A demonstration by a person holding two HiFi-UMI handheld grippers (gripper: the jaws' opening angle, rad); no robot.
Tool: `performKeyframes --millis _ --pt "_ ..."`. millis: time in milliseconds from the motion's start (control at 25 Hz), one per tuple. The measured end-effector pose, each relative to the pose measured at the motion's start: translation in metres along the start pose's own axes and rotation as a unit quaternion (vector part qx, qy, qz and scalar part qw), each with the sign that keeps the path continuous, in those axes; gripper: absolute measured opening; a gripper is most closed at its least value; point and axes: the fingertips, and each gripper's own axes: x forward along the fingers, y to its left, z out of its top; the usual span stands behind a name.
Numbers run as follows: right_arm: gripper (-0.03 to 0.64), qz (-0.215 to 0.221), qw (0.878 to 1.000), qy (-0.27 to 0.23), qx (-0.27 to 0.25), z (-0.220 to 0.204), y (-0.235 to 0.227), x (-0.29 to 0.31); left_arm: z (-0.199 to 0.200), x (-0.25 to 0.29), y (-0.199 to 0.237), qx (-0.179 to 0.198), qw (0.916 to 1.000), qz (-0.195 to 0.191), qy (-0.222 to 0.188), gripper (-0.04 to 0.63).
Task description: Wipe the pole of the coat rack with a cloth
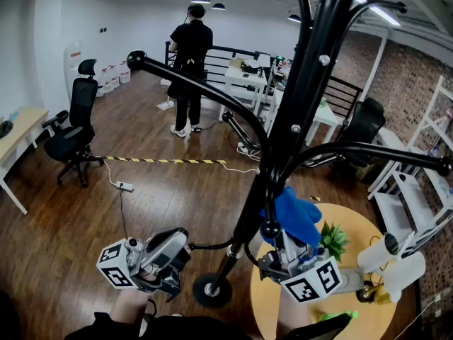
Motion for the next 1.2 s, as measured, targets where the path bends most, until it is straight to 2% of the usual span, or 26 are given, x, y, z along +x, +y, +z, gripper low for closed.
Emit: performKeyframes --millis 160,360,560,760,960,1080,1200 --pt "0.021 0.019 0.998 -0.052 -0.020 0.051 0.005 0.029 0.005 -0.004 -0.003 0.005 1.0000 0.001 -0.002 0.000" --pt "0.021 0.021 0.993 -0.115 -0.031 0.117 0.008 0.043 0.011 -0.007 -0.006 0.009 0.9999 0.000 -0.010 0.000" --pt "0.014 0.000 0.981 -0.180 -0.076 0.184 0.007 0.017 0.012 -0.003 -0.003 0.009 0.9999 -0.008 -0.009 0.000" --pt "0.014 -0.017 0.962 -0.251 -0.110 0.245 0.016 -0.024 0.005 0.008 0.000 -0.001 0.9998 -0.022 -0.002 0.000" --pt "0.014 -0.021 0.963 -0.241 -0.121 0.244 0.018 -0.025 0.000 0.015 -0.003 -0.008 0.9993 -0.036 0.002 0.000" --pt "0.014 -0.027 0.968 -0.211 -0.131 0.221 0.018 -0.013 -0.001 0.012 -0.004 -0.006 0.9994 -0.035 0.000 0.000" --pt "0.014 -0.023 0.977 -0.176 -0.119 0.188 0.013 0.008 0.000 0.005 -0.002 -0.002 0.9997 -0.025 -0.005 0.000"
